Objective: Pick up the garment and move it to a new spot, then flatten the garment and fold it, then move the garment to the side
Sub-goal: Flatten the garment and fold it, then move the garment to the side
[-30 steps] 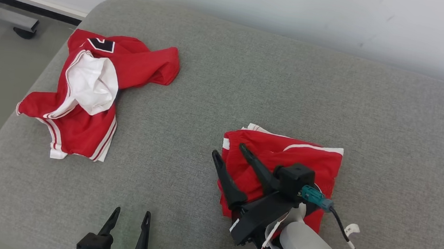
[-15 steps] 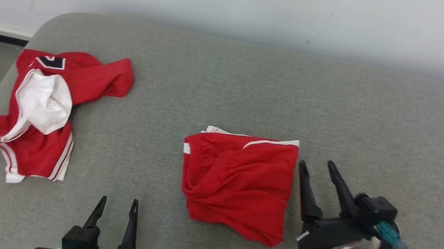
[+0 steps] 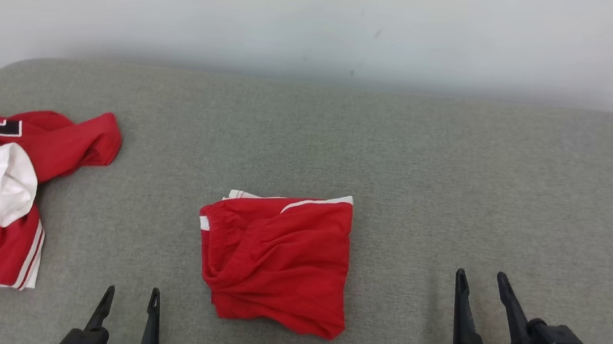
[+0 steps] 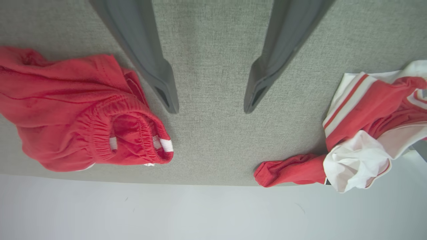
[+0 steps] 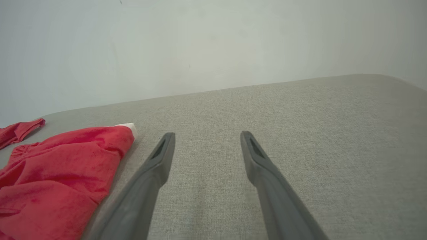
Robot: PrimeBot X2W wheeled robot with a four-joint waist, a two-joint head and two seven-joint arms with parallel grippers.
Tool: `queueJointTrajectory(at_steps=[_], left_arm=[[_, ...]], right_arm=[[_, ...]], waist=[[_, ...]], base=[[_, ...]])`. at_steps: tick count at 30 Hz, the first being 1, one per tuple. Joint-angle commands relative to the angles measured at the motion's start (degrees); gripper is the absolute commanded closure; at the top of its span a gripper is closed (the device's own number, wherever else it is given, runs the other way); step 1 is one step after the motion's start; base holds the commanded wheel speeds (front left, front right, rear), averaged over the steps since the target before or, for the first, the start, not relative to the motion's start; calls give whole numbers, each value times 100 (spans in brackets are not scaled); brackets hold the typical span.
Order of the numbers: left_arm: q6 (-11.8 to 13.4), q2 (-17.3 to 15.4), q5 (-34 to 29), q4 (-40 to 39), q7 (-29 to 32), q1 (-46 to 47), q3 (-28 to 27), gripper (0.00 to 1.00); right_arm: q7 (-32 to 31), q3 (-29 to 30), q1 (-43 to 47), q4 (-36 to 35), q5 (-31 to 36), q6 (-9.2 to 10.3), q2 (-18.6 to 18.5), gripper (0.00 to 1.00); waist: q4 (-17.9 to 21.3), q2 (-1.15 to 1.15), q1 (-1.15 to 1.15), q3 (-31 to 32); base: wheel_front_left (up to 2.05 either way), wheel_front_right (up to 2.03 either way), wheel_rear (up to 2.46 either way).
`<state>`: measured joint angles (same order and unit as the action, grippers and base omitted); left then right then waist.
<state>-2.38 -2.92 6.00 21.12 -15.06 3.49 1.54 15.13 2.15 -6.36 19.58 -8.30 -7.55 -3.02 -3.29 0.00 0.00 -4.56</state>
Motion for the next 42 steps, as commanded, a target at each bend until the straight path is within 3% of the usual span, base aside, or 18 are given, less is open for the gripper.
queueJointTrajectory(at_steps=[1,19,42], left_arm=[[-12,4,-60,-22,-16,-97,-43,0],[-12,4,-155,-279,-16,-470,-149,0],[-13,4,-117,-385,-16,-438,-89,0]], right_arm=[[0,-12,108,-15,21,12,19,0],[-1,-171,442,-32,-109,13,16,0],[-1,-276,415,-89,-181,13,17,0]], waist=[[181,0,0,169],[517,0,0,465],[446,0,0,333]], base=[[0,0,0],[0,0,0],[0,0,0]])
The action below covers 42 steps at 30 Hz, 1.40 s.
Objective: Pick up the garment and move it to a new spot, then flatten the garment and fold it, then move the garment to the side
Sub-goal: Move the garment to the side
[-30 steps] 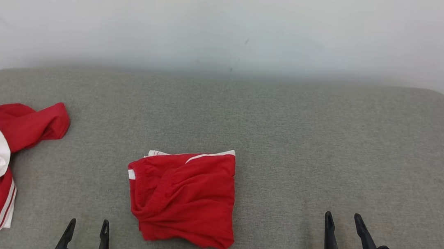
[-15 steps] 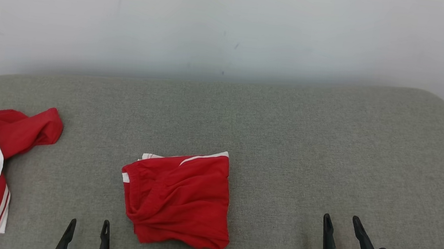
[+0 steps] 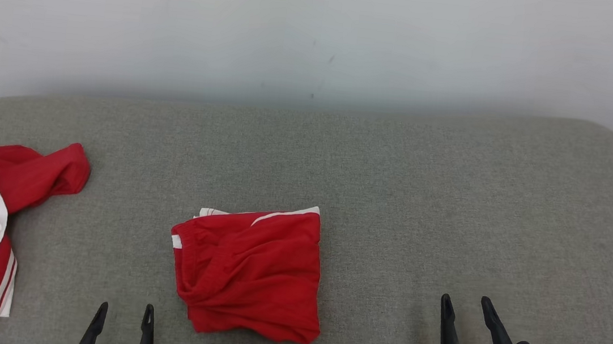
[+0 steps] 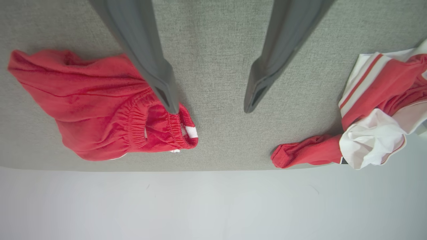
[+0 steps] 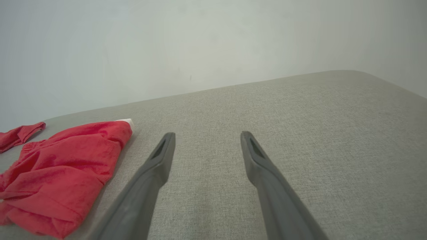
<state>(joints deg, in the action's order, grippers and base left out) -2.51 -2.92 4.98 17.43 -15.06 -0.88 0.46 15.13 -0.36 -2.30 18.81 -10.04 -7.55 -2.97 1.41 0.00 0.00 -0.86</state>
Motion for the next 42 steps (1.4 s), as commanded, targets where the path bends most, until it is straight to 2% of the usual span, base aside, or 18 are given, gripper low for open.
queueJointTrajectory(at_steps=[1,7,14,21,28,29,30,31,32,38,42], left_arm=[[-7,4,-2,-12,-16,16,43,0],[-32,4,59,-18,-16,283,272,0],[-60,3,66,22,-16,562,537,0],[-45,4,116,76,-16,733,699,0],[-49,5,133,105,-16,757,777,0],[-50,4,142,115,-16,755,787,0],[-53,4,160,123,-16,755,793,0],[-53,3,209,127,-16,754,787,0],[-50,4,217,130,-16,755,787,0],[-21,4,198,131,-16,677,750,0],[-79,5,147,82,-16,566,698,0]], right_arm=[[-1,-69,-8,-13,-7,13,13,0],[-1,-444,-310,-76,-8,13,13,0],[-1,-1057,-816,163,-285,13,10,0],[-1,-1512,-1322,771,-539,13,11,0],[-1,-1731,-1752,1575,-717,13,13,0],[-2,-1744,-1798,1694,-708,13,12,34],[-3,-1733,-1836,1826,-726,13,12,57],[-3,-1713,-1874,1919,-733,13,11,92],[-4,-1710,-1908,1982,-748,13,11,100],[-1,-1512,-1947,1866,-748,13,4,100],[-1,-1340,-1791,1766,-655,13,8,100]], waist=[[-48,0,0,-77],[-298,0,0,-564],[-642,0,0,-1058],[-1003,0,0,-1261],[-1151,0,0,-1272],[-1161,0,0,-1266],[-1172,0,0,-1263],[-1179,0,0,-1258],[-1182,0,0,-1254],[-1061,0,0,-1134],[-766,0,0,-921]], base=[[0,0,0],[0,0,0],[0,0,0],[0,0,0],[0,0,0],[0,0,0],[0,0,0],[0,0,0],[0,0,0],[0,0,0],[0,0,0]])
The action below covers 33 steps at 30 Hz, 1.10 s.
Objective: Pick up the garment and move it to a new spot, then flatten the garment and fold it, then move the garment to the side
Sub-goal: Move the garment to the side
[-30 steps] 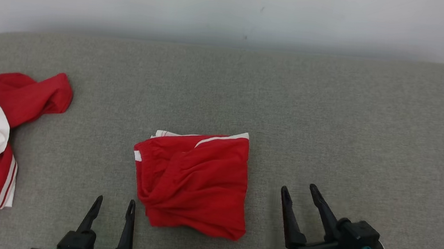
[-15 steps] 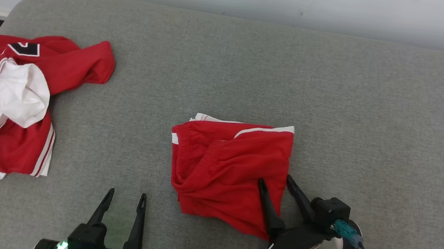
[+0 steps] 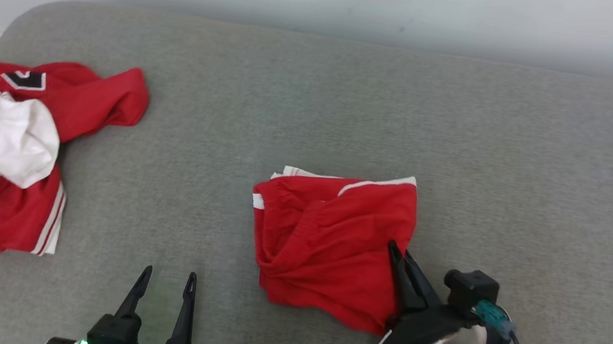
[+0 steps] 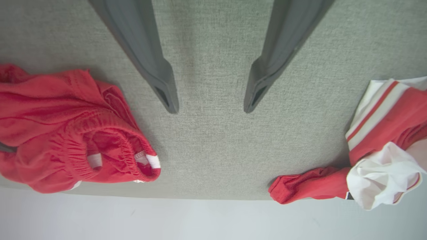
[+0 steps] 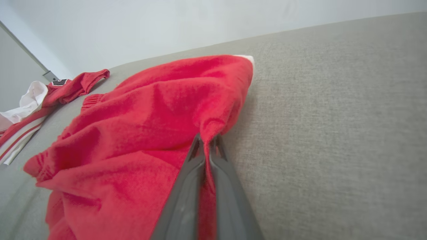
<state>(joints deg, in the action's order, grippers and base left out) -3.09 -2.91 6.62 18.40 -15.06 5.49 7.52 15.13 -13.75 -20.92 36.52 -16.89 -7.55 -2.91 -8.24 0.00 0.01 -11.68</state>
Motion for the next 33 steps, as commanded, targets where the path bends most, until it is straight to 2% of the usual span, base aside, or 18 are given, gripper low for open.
queueJointTrajectory(at_steps=[1,4,5,12,13,20,25,33], left_arm=[[-46,2,-31,-17,-16,-93,-9,0],[-77,3,-67,-54,-16,-131,-42,0],[-88,3,-102,-83,-16,-152,-42,0],[-198,1,-172,-112,-16,-40,77,0],[-198,1,-172,-112,-16,-40,77,0],[-275,-3,-282,-105,-16,46,95,0],[-322,-3,-289,-132,-16,81,93,0],[-389,-8,-221,-98,-16,274,243,0]], right_arm=[[-1,61,111,-27,52,13,0,100],[-1,161,222,-66,105,13,4,100],[0,175,278,-79,129,13,5,100],[-1,172,452,-151,53,13,5,100],[-1,172,452,-151,53,13,5,100],[0,80,599,-221,-115,13,7,100],[-1,3,682,-292,-243,13,7,100],[-1,82,716,-411,-252,13,9,100]], waist=[[294,0,-1,209],[700,0,-1,341],[1039,0,-1,404],[2271,0,-1,471],[2271,0,-1,471],[3361,0,-1,421],[3812,0,-1,358],[3876,0,-1,164]], base=[[0,0,0],[0,0,0],[0,0,0],[0,0,0],[0,0,0],[0,0,0],[0,0,0],[0,0,0]])
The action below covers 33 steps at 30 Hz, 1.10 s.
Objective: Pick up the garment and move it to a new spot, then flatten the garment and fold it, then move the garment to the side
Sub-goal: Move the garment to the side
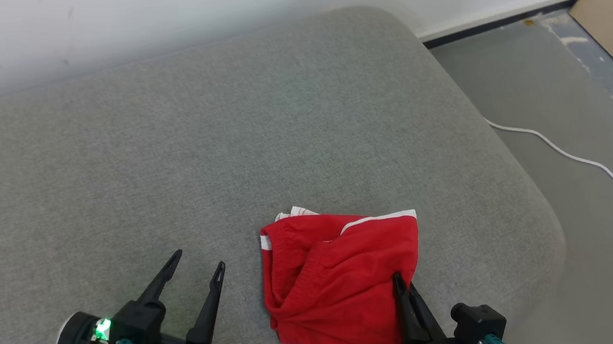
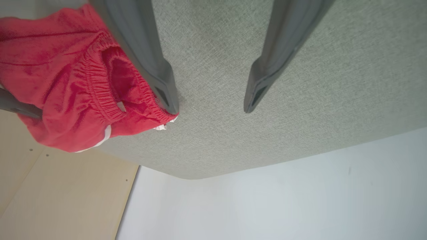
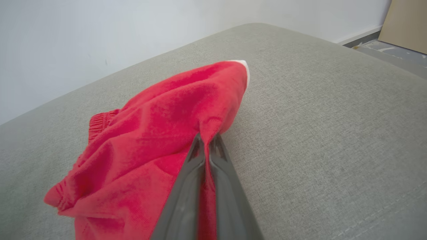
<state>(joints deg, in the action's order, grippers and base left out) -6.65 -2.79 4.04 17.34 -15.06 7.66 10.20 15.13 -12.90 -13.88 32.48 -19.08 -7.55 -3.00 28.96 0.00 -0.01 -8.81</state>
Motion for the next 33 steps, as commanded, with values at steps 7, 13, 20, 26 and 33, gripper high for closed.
queueJointTrajectory(at_steps=[7,13,20,26,33], left_arm=[[-38,-18,29,-90,-16,122,-70,0],[-73,-41,-84,-81,-16,240,-16,0],[-74,-146,-154,-100,-16,350,-12,0],[-80,-213,-191,-133,-16,430,1,0],[-83,-292,-266,-180,-17,566,128,0]], right_arm=[[-1,-67,-333,243,341,13,13,100],[-1,6,-839,492,702,13,-307,100],[-1,140,-1556,657,974,13,-948,100],[-1,381,-2096,581,1060,13,-1310,100],[-1,1248,-2598,1323,1452,13,-1919,100]], waist=[[-17,0,1,-298],[-516,0,1,-604],[-1063,0,1,-943],[-1323,0,1,-1121],[-1621,0,1,-1276]], base=[[0,0,0],[0,0,0],[0,0,0],[0,0,0],[0,0,0]])
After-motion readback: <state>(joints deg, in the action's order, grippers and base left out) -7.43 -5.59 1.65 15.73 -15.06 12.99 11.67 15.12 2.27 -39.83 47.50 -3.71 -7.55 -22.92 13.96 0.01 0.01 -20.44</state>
